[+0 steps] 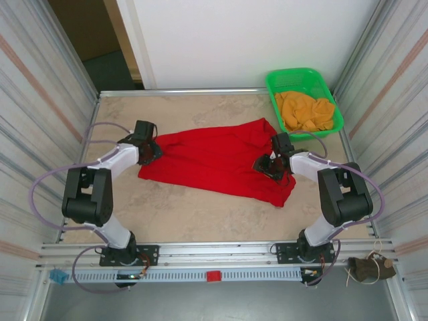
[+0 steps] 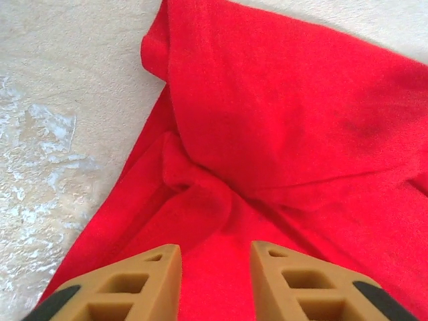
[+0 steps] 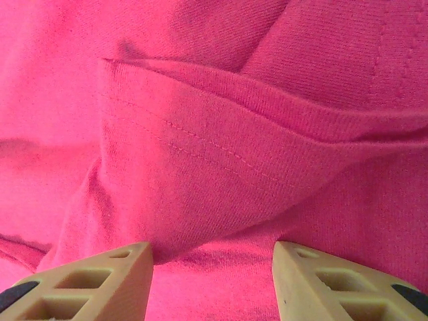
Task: Fold the inside-out t-shirt
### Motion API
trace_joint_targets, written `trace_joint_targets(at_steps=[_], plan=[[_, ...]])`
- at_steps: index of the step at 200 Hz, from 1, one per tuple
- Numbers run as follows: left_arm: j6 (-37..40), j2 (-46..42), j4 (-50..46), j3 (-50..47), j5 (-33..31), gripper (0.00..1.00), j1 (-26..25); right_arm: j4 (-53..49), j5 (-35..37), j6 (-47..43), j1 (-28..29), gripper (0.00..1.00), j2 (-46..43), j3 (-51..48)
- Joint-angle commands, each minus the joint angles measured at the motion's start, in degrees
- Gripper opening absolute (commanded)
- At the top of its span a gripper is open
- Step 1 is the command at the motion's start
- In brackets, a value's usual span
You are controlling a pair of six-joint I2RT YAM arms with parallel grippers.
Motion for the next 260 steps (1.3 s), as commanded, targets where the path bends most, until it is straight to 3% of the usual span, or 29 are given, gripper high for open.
trace_joint_targets(at_steps=[1, 25, 44, 60, 91, 135, 147, 177, 223, 260], plan=[[2.9, 3.2, -3.0, 1.9, -5.2, 0.28, -1.1, -3.4, 2.6, -0.2, -0.7, 0.49, -0.7, -1.9], [1.7, 4.5, -2.1, 0.6, -5.7, 0.26, -1.9, -3.5, 3.0, -0.1, -0.8, 0.50, -1.7, -2.6], [0.3, 4.5, -2.6, -0.5, -7.2, 0.08, -1.9, -3.8, 3.1, -0.2, -1.0, 0.49, -2.3, -3.0], [-0.1, 3.2, -3.1, -1.5, -7.8, 0.00, -1.9, -4.1, 3.2, -0.4, -1.4, 0.50, -3.1, -3.6], [-1.4, -3.3, -3.5, -4.9, -5.7, 0.00, -1.2, -4.7, 3.4, -0.4, -2.6, 0.49, -5.4, -5.4], [-5.5, -14.7, -1.7, -13.3, 0.1, 0.00, 4.0, -5.4, 1.6, -0.6, -3.2, 0.50, -7.8, -6.0], [-4.9, -15.8, -1.7, -13.1, -0.1, 0.15, 4.2, -5.8, -0.9, -1.7, -3.3, 0.51, -7.8, -4.4], [-1.5, -16.2, -1.7, -8.7, -0.3, 0.36, 4.2, -6.1, -10.0, -5.8, -5.4, 0.53, -10.0, 2.8], [2.7, -7.0, -3.7, 3.7, 2.1, 0.43, 4.2, -11.6, -5.2, -5.6, -9.9, 0.56, -5.0, 17.9], [3.5, -1.3, -4.4, 8.9, 3.4, 0.47, 4.3, -11.4, -1.9, -4.0, -10.5, 0.57, 3.3, 22.4]])
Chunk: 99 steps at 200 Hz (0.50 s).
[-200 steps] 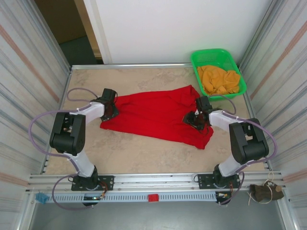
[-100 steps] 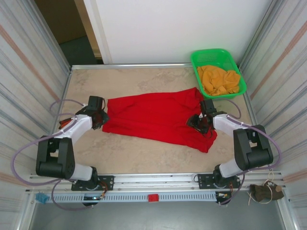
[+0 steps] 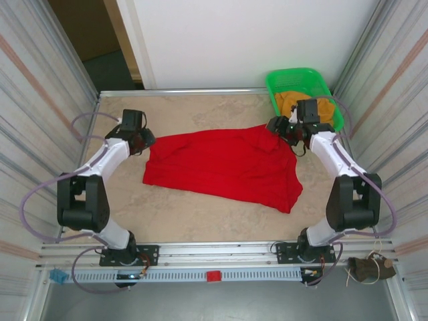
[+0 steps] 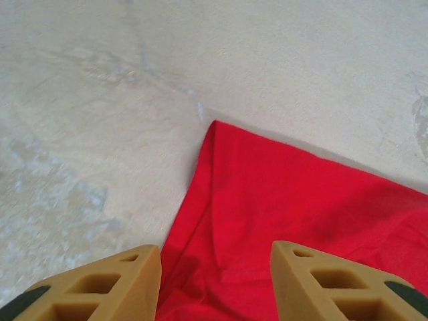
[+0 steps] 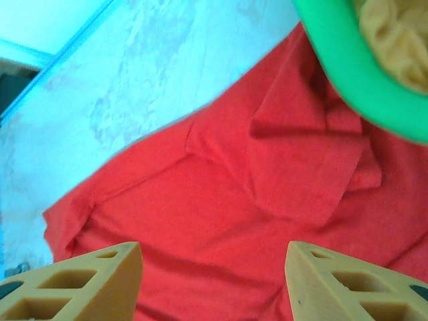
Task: Fold the inside-out t-shirt
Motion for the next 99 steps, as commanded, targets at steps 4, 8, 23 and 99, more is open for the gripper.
trace_joint_targets(at_steps=[4, 8, 23, 99], plan=[[1.9, 2.8, -1.9, 2.6, 1.4, 0.47, 0.1, -3.5, 2.6, 0.8, -0.1, 0.57, 6.7, 1.1], [2.0, 3.0, -1.7, 2.8, 1.6, 0.47, 0.1, -3.5, 2.5, 1.1, -0.1, 0.57, 7.5, 1.3], [2.0, 3.7, -1.5, 3.2, 2.2, 0.48, 0.2, -3.1, 3.1, 2.0, 0.0, 0.57, 9.9, 1.8], [2.5, 6.5, -1.2, 3.2, 3.9, 0.48, 0.5, -1.7, 3.1, 3.3, 0.3, 0.46, 19.4, 6.0]])
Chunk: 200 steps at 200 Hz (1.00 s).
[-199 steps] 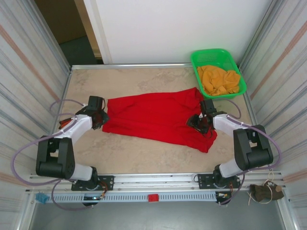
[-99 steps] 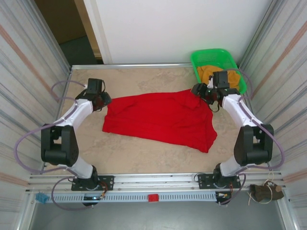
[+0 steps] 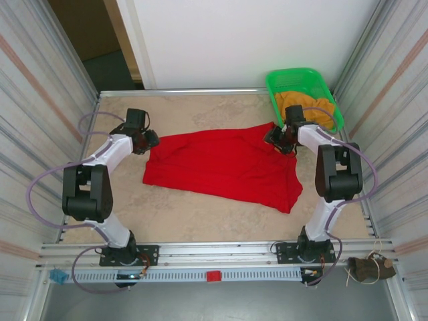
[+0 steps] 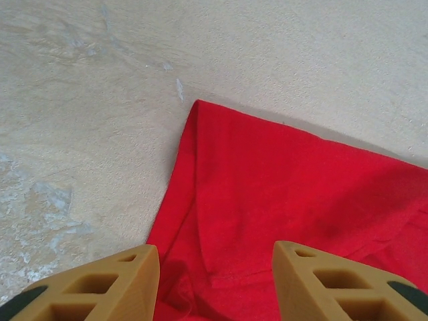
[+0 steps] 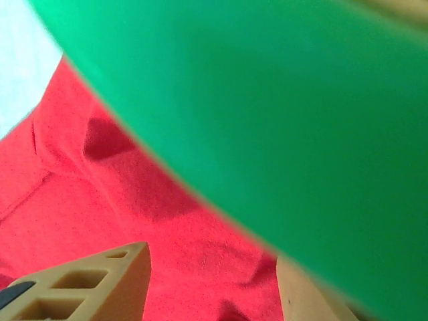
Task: Fold the inside-out t-shirt
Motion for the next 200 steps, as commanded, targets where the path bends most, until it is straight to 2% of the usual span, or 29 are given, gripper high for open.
trace_joint_targets(at_steps=[1, 7, 15, 23, 39, 78, 117, 165, 200], plan=[[1.1, 2.0, -1.1, 1.8, 0.4, 0.48, 0.5, -0.4, 0.3, 1.4, 0.4, 0.45, 2.2, 2.7], [1.1, 2.5, -1.2, 2.0, 0.5, 0.48, 0.7, -0.3, 0.1, 1.3, 0.4, 0.40, 2.5, 3.0], [1.1, 3.3, -1.4, 2.2, 0.4, 0.48, 0.8, -0.2, -0.2, 1.3, 0.4, 0.24, 2.8, 3.3], [1.0, 3.9, -1.5, 2.4, 0.2, 0.49, 0.9, -0.2, -0.4, 1.4, 0.4, 0.12, 2.5, 3.5], [1.3, 5.4, -1.3, 2.9, 0.0, 0.48, 1.1, 0.3, -0.9, 1.4, 0.4, 0.00, 1.5, 3.3], [2.4, 9.1, -0.6, 4.8, 1.7, 0.44, 0.8, 0.3, -2.2, 0.9, 0.4, 0.00, -0.7, 3.9], [-0.2, 4.1, 3.9, 0.4, 0.9, 0.41, -2.8, 0.4, -3.6, 0.9, 0.5, 0.00, -2.0, 4.1], [-14.4, 3.6, 4.7, -2.9, 0.2, 0.40, -6.3, 0.7, -3.9, 0.9, 0.5, 0.00, -2.0, 4.4], [-24.9, 4.2, 3.8, -4.0, -2.9, 0.41, -7.6, 0.7, -3.9, 0.7, 0.4, 0.00, -2.3, 4.2]])
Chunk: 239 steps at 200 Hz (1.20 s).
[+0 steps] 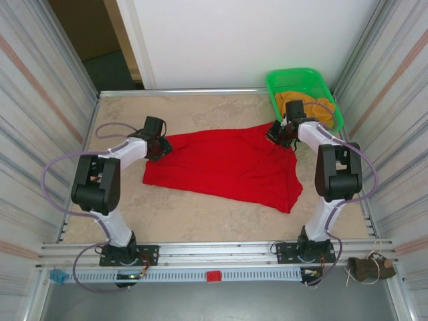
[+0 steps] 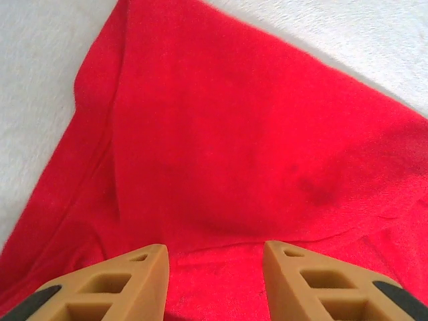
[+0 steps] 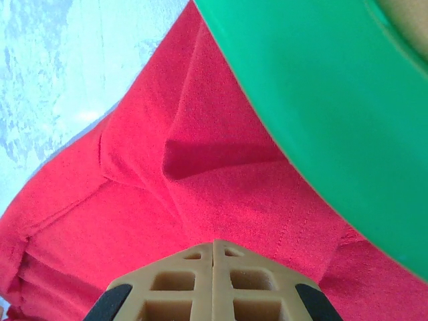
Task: Fold the inside-out t-shirt
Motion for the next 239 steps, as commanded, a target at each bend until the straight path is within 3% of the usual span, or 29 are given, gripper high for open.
trace_joint_targets(at_steps=[1, 48, 116, 137, 165, 239], plan=[[-10.7, -1.2, -0.6, -1.1, -2.9, 0.41, -0.4, -0.2, -0.7, -0.4, 0.3, 0.00, -2.1, 1.5], [-18.4, 0.9, -2.0, -0.6, -3.8, 0.39, -0.5, -0.1, -0.8, -0.5, 0.2, 0.00, -2.6, 1.2], [-21.8, 2.9, -1.5, -1.2, -3.2, 0.37, -1.2, 0.0, -1.2, -0.5, 0.0, 0.00, -2.8, 1.4], [-21.9, 4.0, -1.2, -0.8, -3.2, 0.29, -1.2, 0.0, -1.2, -0.5, 0.0, 0.00, -2.9, 1.4], [-20.7, 5.2, -1.1, 0.1, -4.2, 0.00, -1.1, -0.2, -1.4, -0.5, -0.1, 0.00, -3.2, 1.4], [-12.1, -1.3, -3.5, 4.4, -9.5, 0.00, 0.5, -0.5, -3.9, -0.5, -1.4, 0.00, -5.2, 3.7]])
